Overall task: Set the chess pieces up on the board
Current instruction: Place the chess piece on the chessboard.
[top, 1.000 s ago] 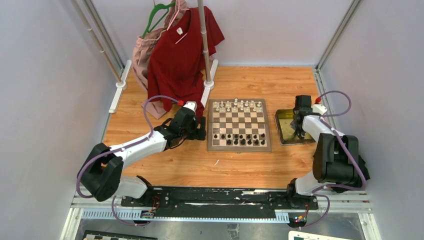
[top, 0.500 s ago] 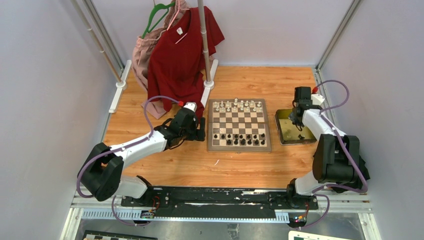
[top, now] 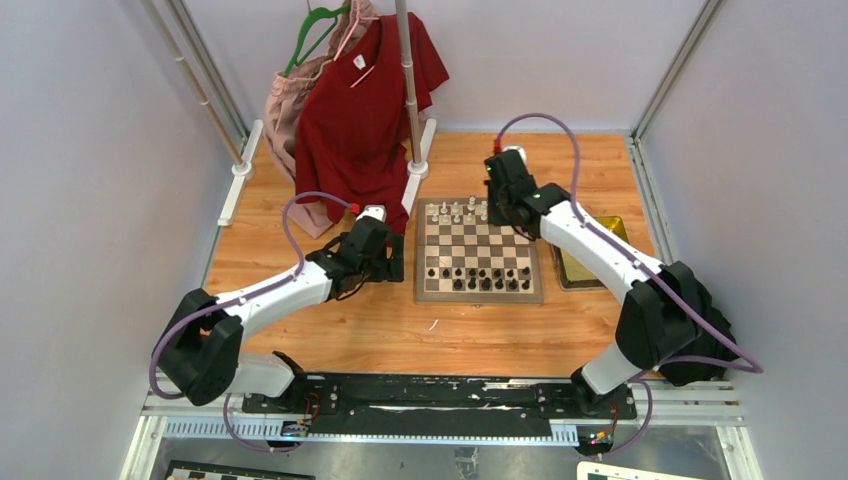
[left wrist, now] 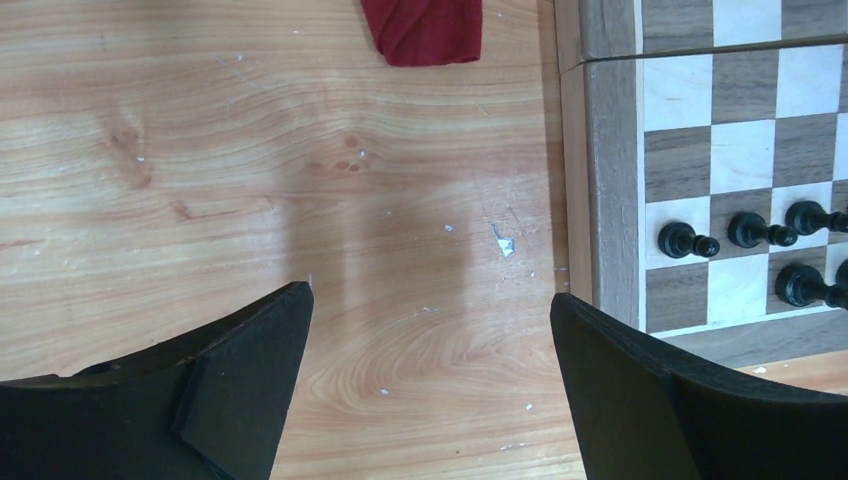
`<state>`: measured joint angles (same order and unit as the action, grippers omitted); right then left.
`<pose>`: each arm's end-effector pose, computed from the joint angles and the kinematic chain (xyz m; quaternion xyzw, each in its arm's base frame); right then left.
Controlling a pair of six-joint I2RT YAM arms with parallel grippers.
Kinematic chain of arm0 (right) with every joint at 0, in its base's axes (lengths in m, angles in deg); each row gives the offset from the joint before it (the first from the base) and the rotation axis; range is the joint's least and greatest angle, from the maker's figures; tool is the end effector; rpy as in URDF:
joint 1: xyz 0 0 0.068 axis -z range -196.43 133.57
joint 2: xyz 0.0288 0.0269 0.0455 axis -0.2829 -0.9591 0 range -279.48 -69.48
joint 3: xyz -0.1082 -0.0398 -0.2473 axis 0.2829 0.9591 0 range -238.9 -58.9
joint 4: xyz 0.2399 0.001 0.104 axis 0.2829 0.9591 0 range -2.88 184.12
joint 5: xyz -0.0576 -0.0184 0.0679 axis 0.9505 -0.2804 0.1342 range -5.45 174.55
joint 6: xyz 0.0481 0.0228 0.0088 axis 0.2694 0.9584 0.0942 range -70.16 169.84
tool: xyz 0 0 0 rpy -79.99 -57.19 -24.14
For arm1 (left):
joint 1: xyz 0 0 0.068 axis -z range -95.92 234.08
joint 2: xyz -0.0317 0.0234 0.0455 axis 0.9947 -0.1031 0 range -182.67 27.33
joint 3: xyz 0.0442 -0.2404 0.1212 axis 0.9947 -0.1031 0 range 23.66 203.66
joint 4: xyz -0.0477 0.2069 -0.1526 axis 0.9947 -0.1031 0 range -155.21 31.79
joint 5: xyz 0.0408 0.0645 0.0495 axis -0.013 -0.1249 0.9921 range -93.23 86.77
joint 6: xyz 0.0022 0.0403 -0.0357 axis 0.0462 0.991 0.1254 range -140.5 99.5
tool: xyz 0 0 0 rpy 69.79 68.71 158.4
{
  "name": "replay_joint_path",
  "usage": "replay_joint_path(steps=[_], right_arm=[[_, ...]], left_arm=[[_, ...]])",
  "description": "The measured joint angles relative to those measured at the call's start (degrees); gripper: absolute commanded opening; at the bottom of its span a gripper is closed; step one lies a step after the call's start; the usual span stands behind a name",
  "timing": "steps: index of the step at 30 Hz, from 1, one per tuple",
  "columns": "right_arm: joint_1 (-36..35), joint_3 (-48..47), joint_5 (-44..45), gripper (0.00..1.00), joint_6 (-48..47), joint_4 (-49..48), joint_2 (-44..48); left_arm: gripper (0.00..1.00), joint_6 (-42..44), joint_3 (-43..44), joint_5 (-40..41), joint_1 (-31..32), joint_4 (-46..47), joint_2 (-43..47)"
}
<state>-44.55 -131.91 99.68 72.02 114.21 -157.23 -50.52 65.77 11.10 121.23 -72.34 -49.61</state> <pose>0.3065 0.1533 0.3008 0.0068 0.9065 0.0631 0.4174 0.2181 -0.1542 0.1982 0.0141 0.9302 -0.0951 0.3543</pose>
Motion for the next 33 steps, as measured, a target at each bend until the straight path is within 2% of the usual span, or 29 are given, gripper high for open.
replay_joint_path(steps=[10,15,21,33], right_arm=[[-15.58,-5.44,-4.83,0.0,-4.66,7.13,-5.49],[-20.57,-5.88,-5.42,0.0,-6.01,8.37,-6.32],[-23.61,-4.61,-5.55,0.0,-7.23,7.15,-6.27],[-24.28,8.04,-5.62,0.0,-8.33,-2.1,-4.94]], left_arm=[[0.95,-1.66,0.0,2.16,0.0,-2.34,4.37],[0.95,-2.08,-0.11,2.84,0.0,-2.75,5.51],[0.95,-2.14,-0.85,3.17,0.0,-2.95,6.6],[0.95,-2.14,-1.73,3.5,0.0,-3.58,6.73]])
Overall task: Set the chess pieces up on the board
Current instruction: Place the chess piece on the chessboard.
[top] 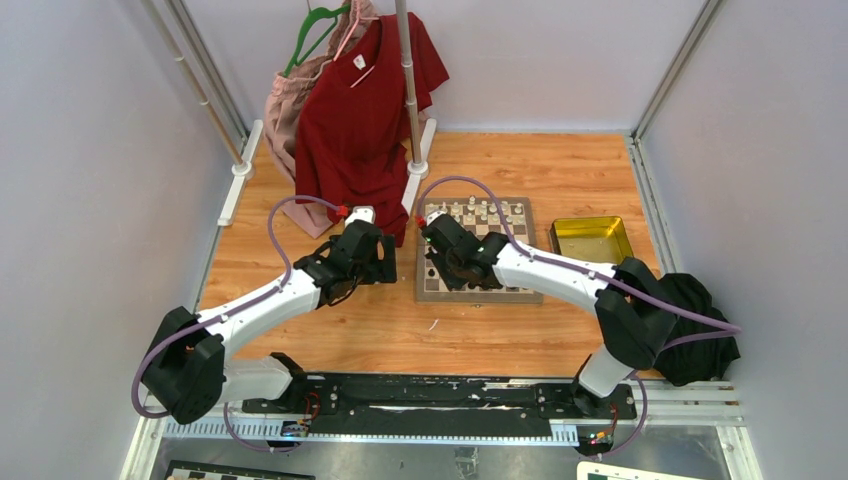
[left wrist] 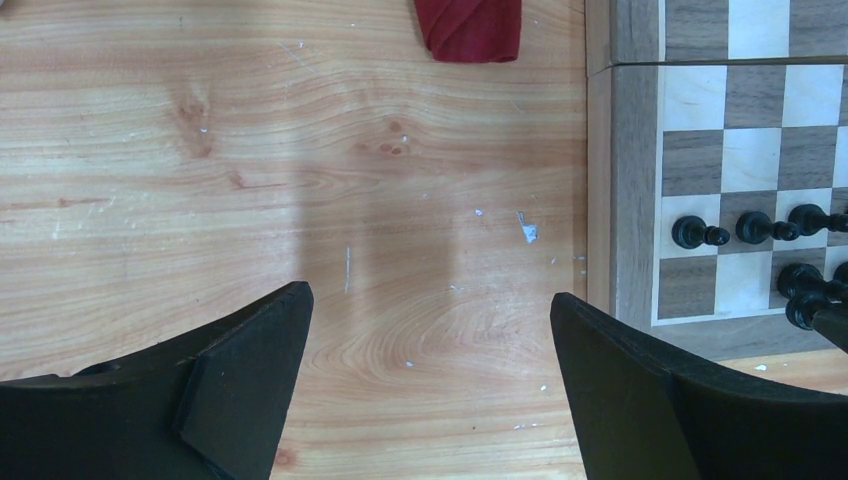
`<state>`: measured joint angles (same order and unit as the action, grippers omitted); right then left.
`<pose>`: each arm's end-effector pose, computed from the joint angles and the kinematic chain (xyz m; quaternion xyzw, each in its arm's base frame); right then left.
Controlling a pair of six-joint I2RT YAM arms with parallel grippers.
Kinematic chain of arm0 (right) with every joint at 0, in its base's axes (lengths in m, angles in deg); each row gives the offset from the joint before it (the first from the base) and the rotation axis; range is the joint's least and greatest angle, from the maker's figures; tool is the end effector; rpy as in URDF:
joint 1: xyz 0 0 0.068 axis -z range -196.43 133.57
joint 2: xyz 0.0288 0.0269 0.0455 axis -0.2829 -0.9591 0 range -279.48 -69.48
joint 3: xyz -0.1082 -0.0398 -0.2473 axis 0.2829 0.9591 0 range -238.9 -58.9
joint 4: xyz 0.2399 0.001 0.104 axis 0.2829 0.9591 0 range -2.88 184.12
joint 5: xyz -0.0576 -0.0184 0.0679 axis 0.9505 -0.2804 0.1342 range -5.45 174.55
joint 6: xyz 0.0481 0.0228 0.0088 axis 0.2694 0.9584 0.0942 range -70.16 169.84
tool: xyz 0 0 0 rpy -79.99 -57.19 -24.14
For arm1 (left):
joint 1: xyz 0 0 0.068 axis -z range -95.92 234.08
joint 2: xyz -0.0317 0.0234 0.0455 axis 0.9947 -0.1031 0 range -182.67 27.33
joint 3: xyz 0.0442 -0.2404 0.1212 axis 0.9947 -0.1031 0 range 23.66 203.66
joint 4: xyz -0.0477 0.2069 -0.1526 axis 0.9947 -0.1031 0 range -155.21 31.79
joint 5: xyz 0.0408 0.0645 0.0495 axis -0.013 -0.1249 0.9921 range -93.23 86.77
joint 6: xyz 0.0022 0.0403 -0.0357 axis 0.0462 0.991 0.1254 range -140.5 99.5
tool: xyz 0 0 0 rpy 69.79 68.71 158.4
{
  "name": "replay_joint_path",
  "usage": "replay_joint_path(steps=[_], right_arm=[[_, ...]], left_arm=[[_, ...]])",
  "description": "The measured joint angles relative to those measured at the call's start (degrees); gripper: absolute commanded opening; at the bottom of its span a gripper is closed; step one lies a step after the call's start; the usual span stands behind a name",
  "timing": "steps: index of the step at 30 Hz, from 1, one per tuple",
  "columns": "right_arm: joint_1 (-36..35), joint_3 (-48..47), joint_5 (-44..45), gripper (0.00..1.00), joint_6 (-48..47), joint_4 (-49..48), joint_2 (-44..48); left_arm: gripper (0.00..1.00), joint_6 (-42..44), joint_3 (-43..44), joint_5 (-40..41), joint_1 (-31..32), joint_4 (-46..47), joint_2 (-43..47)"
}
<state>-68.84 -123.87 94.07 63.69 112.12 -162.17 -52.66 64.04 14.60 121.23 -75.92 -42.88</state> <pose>0.2141 0.2684 0.2296 -0.2867 0.9000 0.1083 0.3098 0.2026 -0.1398 0.2125 -0.0160 0.9225 -0.0846 0.3764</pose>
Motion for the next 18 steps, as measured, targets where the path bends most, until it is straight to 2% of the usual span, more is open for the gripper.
replay_joint_path(steps=[18], right_arm=[[-0.07,3.45,-1.42,0.0,-0.87,-7.48,1.03]], left_arm=[[0.95,-1.03,-0.94,0.0,0.0,-0.09,0.0]])
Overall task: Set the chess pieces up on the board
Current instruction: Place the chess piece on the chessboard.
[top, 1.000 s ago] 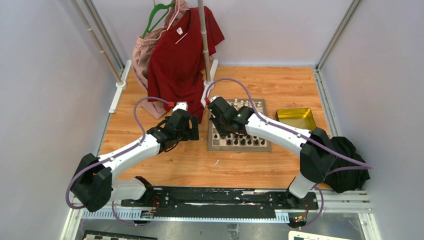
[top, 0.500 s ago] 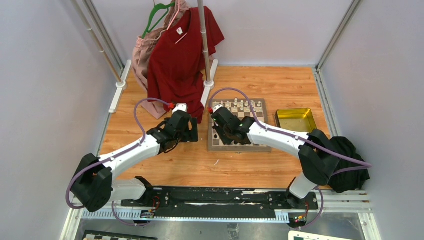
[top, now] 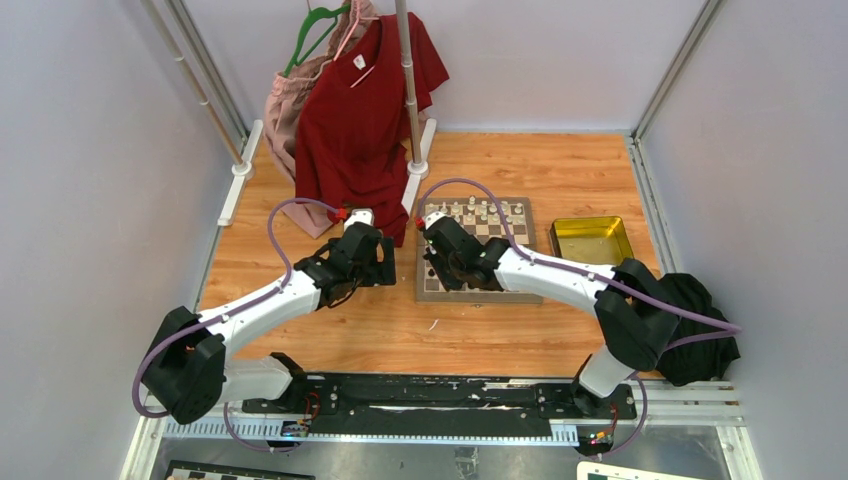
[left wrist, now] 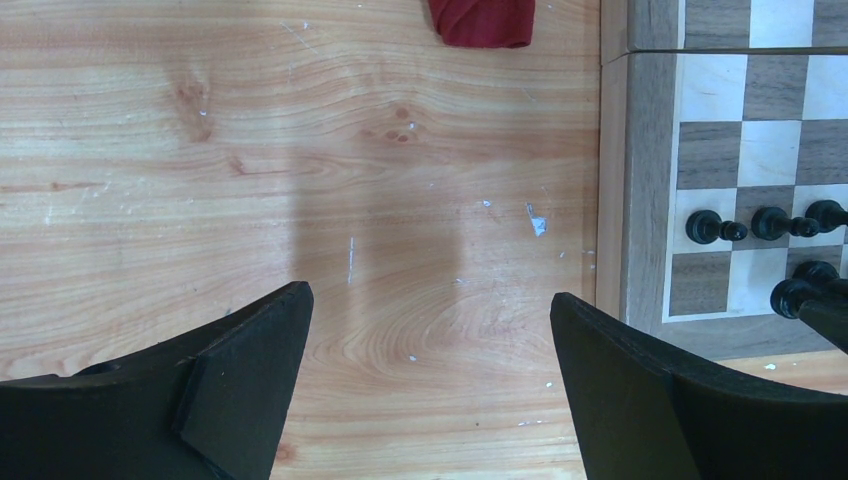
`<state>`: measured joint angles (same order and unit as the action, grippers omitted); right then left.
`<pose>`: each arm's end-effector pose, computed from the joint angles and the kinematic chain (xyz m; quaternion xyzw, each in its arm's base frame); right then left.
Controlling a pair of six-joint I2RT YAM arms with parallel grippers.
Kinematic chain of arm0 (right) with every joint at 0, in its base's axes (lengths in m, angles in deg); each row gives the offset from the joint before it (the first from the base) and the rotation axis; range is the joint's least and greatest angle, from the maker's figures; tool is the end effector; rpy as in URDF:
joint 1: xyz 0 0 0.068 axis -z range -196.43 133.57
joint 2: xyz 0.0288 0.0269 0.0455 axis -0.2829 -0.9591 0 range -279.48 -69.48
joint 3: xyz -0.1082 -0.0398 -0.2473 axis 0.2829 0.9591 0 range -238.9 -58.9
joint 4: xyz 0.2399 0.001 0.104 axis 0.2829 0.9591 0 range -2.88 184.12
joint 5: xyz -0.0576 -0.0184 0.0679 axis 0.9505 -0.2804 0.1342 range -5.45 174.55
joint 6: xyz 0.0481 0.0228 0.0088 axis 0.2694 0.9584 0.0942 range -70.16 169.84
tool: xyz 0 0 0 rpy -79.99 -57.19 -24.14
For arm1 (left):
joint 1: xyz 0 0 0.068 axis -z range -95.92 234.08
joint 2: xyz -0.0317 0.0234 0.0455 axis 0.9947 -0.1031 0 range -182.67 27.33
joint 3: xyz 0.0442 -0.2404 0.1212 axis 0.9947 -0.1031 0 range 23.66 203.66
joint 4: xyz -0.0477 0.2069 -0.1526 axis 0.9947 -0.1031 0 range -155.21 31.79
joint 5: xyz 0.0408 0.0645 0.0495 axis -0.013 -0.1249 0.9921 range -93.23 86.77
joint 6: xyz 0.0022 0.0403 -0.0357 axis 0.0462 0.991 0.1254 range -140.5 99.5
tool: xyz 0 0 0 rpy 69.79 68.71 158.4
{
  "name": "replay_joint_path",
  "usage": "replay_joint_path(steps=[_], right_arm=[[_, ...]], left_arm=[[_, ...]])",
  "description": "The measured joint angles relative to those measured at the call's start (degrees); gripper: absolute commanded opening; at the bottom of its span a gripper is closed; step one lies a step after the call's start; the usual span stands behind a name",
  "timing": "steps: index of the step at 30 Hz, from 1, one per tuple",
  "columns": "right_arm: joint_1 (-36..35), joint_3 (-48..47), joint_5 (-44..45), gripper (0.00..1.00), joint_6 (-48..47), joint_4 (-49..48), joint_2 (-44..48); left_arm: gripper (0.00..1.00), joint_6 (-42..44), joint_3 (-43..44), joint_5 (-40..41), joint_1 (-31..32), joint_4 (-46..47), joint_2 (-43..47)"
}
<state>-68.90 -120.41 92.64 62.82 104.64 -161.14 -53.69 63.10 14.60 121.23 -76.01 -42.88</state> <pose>0.2131 0.2691 0.2255 -0.2903 0.8841 0.1394 0.3387 0.2005 -0.1382 0.2073 -0.0229 0.9254 -0.0828 0.3691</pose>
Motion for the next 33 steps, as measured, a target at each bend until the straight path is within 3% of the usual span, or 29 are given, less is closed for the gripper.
replay_joint_path(steps=[30,33], right_arm=[[0.0,2.27,-0.63,0.0,-1.68,-2.82,-1.22],[0.0,2.29,-0.63,0.05,-1.73,-3.08,-1.46]], left_arm=[[0.95,-0.92,-1.9,-0.04,0.0,0.61,-0.02],[0.95,-0.92,-1.9,-0.04,0.0,0.87,-0.02]])
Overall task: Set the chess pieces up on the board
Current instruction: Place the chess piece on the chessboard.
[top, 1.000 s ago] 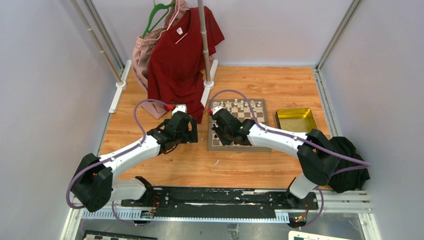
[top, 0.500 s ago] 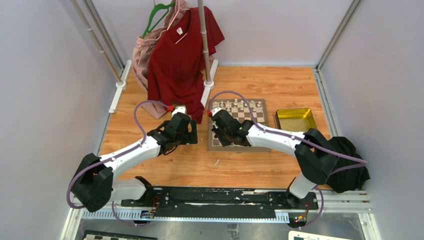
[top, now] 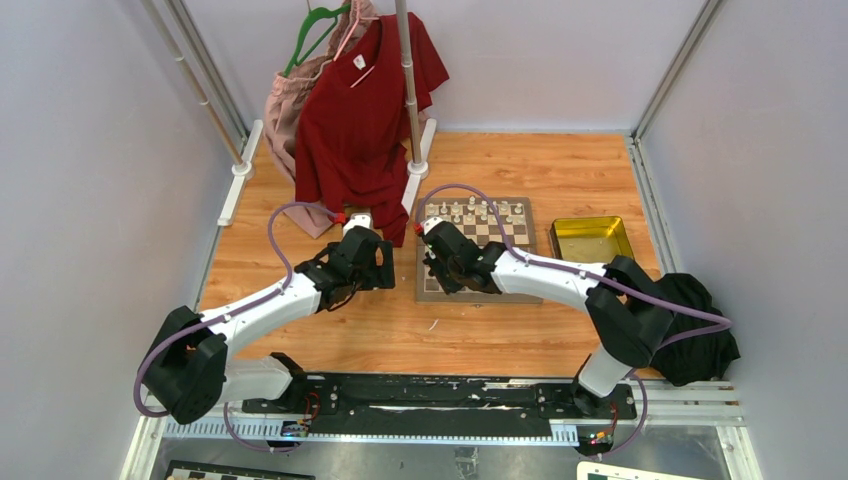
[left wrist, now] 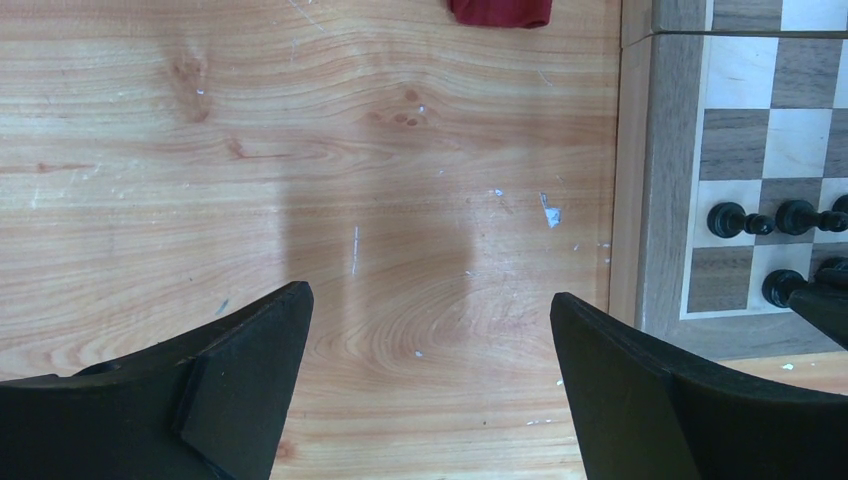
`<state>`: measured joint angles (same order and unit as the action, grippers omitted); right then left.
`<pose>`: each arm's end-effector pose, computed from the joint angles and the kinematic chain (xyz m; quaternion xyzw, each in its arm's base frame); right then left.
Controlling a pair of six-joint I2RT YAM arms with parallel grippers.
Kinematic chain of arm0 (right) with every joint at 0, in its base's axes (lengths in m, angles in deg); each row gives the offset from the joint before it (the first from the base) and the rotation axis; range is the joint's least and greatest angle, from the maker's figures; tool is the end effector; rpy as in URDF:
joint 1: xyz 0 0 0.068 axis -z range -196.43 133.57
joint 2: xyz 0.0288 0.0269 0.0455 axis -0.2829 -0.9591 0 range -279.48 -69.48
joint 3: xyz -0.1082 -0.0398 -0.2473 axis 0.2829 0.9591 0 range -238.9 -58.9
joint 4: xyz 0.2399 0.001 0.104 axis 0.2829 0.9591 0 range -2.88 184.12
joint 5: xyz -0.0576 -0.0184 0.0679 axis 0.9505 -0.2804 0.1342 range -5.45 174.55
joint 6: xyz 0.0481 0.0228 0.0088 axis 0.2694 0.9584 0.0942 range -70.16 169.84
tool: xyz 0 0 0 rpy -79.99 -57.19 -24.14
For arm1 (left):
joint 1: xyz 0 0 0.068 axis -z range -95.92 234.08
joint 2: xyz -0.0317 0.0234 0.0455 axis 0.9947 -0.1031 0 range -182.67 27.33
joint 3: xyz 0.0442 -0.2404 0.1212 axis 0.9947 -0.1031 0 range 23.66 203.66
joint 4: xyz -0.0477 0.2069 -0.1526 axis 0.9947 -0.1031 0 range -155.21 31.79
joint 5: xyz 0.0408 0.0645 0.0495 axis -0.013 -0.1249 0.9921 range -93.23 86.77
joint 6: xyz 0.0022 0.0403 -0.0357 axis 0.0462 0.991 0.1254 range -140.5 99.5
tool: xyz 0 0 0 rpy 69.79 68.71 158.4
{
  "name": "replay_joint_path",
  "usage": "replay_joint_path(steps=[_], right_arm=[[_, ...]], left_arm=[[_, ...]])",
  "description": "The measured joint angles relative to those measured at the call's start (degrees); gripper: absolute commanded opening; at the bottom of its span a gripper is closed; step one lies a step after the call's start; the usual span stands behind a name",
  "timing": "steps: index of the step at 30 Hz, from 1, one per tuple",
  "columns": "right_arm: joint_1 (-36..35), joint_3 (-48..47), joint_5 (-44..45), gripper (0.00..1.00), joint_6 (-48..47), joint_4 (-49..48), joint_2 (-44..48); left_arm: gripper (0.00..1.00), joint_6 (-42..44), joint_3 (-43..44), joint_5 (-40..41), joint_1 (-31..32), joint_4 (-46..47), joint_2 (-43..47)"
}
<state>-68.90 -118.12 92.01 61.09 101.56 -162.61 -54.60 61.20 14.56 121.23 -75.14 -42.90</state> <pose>0.2131 0.2699 0.2086 -0.3066 0.8811 0.1356 0.3335 0.1973 -0.1358 0.1980 -0.0287 0.9284 -0.0807 0.3616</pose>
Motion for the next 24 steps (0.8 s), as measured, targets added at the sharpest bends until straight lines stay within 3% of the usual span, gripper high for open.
replay_joint_path(steps=[8,24], right_arm=[[0.0,0.02,-0.22,0.29,-0.42,-0.13,-0.26],[0.0,-2.95,-0.39,0.31,-0.94,3.52,3.41]], left_arm=[[0.95,0.0,0.0,-0.02,0.0,0.15,-0.11],[0.95,0.02,1.09,0.04,0.0,-0.57,-0.11]])
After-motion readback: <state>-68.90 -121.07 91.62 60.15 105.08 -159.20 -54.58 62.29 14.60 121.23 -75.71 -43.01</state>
